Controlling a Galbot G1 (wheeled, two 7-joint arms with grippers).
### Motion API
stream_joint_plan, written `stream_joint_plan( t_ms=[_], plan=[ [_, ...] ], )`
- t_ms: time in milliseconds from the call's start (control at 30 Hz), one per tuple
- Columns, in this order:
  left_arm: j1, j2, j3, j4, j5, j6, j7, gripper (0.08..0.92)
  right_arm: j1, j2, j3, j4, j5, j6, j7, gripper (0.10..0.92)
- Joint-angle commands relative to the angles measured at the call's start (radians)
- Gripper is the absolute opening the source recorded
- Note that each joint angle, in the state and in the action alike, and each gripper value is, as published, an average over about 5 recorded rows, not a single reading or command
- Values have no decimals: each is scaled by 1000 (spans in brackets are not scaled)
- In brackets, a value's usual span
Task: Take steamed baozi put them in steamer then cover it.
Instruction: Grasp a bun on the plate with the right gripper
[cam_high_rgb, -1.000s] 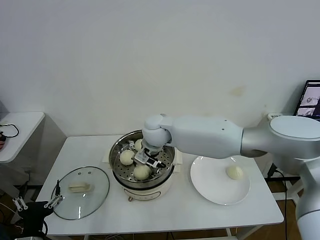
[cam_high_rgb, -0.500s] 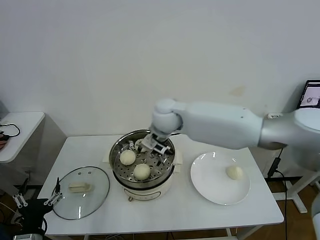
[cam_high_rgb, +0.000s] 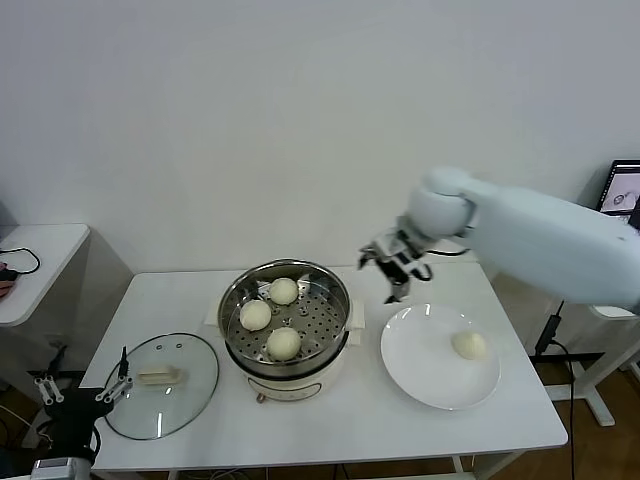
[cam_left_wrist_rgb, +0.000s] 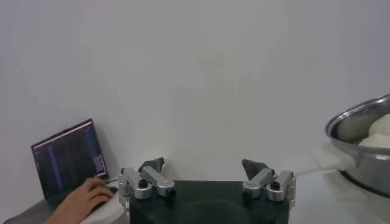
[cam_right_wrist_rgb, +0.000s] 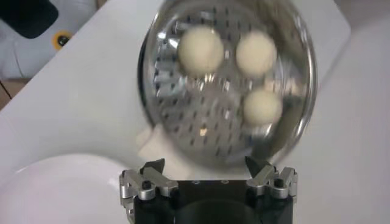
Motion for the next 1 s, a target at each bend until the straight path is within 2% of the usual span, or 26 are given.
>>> stream_joint_plan(
  t_ms=[33, 267, 433, 1000],
  plan=[
    [-8, 5, 23, 3, 9, 4, 1, 823, -223, -293, 163, 14, -115, -43, -7, 823],
    [1, 4, 29, -8, 16, 8, 4, 823, -541, -315, 412, -76, -247, -10, 1, 823],
    [18, 3, 29, -11, 22, 6, 3, 823, -661, -291, 510, -126, -294, -4, 4, 823],
    [50, -4, 13, -40, 35, 9, 5, 823, -687, -63, 530, -344, -339, 7, 41, 823]
  ],
)
